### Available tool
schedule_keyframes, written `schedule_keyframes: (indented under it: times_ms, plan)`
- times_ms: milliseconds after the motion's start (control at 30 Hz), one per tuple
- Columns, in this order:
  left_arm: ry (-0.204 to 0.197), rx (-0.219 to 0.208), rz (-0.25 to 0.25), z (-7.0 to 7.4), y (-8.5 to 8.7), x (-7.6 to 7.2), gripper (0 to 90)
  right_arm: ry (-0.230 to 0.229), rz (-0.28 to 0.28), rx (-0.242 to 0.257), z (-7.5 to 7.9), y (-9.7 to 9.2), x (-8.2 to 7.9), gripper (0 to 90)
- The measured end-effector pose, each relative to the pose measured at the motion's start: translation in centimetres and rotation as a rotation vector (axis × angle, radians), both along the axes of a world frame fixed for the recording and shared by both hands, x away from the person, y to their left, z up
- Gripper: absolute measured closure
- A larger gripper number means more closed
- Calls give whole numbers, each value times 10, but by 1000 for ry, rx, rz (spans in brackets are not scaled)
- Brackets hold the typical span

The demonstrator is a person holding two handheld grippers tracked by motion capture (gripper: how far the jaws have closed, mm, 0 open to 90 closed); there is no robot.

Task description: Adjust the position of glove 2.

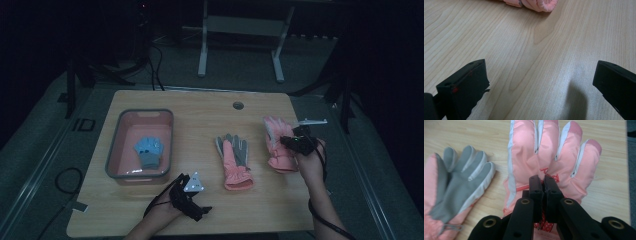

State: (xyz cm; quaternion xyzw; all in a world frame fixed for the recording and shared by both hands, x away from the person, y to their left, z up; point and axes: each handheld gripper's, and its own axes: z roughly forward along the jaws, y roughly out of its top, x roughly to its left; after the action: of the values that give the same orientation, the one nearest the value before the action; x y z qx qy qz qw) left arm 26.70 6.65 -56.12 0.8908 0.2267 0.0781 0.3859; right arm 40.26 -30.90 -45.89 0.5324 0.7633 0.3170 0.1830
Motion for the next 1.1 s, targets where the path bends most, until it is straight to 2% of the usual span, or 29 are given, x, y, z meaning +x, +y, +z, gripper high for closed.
schedule_keyframes:
  times_ms: [133,233,367,433,533,733,767,900,1100]
  plan:
    - [0,-3,2,0,0,0,0,-36,-47,23,10,-5,-18,864]
    - [-2,0,1,0,0,0,0,-47,-51,17,11,-6,-31,864]
    - [-3,1,3,0,-1,0,0,-39,-61,23,1,-9,-46,863]
    - [-4,3,2,0,-1,0,0,-36,-63,25,0,-10,-48,863]
    - [-5,8,3,0,-1,0,0,-20,-75,31,-13,-10,-56,862]
    - [-6,15,0,0,-1,-1,0,2,-89,11,-35,-7,-55,857]
    - [-6,15,0,0,-1,-1,0,2,-89,11,-35,-7,-55,857]
    - [-4,5,5,0,-1,0,0,38,-82,-1,-52,-4,-46,849]
    - [-6,13,1,0,-1,-1,0,39,-72,-18,-58,-2,-44,832]
